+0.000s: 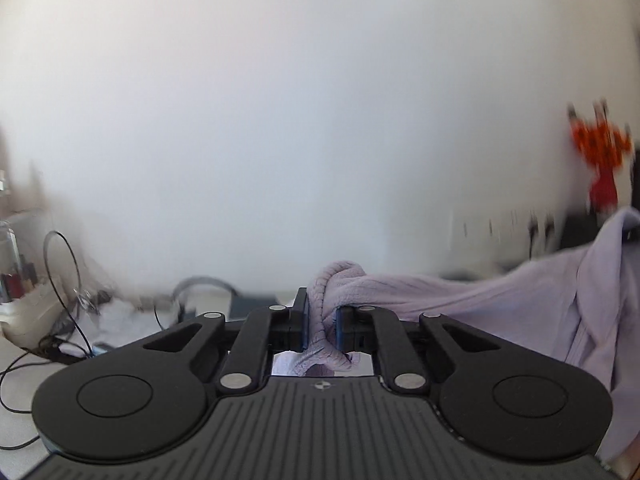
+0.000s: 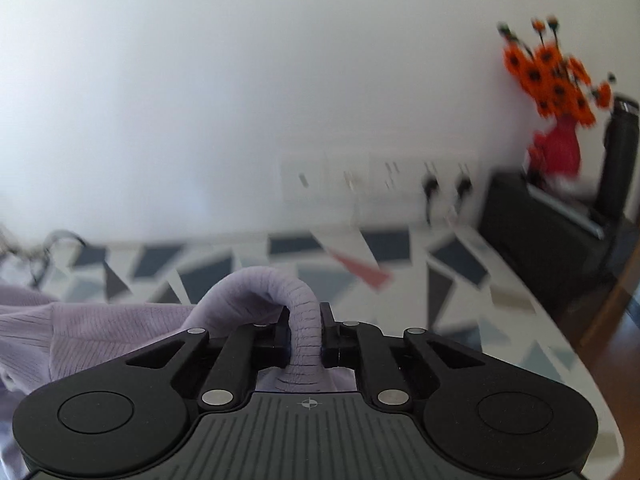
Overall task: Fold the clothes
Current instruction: 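Grasp the garment with the left tool and lift it high with both tools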
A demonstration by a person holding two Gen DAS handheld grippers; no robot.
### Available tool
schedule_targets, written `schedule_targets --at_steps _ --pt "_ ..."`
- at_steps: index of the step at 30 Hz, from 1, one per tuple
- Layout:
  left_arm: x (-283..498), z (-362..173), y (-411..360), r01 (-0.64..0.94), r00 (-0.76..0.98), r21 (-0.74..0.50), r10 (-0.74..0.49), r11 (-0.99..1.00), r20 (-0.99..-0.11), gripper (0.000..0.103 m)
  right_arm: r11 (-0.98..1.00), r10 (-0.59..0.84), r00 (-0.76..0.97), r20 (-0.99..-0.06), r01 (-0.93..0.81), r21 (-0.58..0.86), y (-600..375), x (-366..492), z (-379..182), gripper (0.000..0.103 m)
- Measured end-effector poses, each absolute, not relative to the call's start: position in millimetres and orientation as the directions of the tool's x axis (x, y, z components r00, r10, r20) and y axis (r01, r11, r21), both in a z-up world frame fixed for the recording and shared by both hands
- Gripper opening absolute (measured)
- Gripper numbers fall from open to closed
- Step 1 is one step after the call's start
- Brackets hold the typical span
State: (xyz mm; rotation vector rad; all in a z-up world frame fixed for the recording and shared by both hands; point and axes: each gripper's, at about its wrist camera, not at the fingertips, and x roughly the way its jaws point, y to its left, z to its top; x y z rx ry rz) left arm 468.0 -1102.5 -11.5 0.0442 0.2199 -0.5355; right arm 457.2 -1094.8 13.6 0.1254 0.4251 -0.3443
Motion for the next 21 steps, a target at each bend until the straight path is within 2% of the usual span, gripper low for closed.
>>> schedule_targets --at_steps 5,10,14,21 --pt "446 64 -1059 0.418 0.908 -0.11 -0.418 0.902 0.022 0.012 0.963 -0.232 0.95 -0.21 0.254 0.085 -1093 457 77 0.01" --pt "400 122 -1034 0.345 0.924 -0.085 -0.322 0.935 0.205 0.011 0.989 -0.128 0.99 0.067 0.122 0.082 -1092 435 150 0.01" --pt "360 165 -1011 0.275 0.922 -0.064 -0.244 0.959 0.3 0.011 0.998 -0.025 0.978 0.208 0.012 0.064 -1102 413 189 0.01" --pt "286 229 -983 0.148 0.892 -0.038 -0.116 0.988 0.436 0.011 0.979 0.152 0.912 0.382 -0.191 0.066 -1149 370 234 0.01"
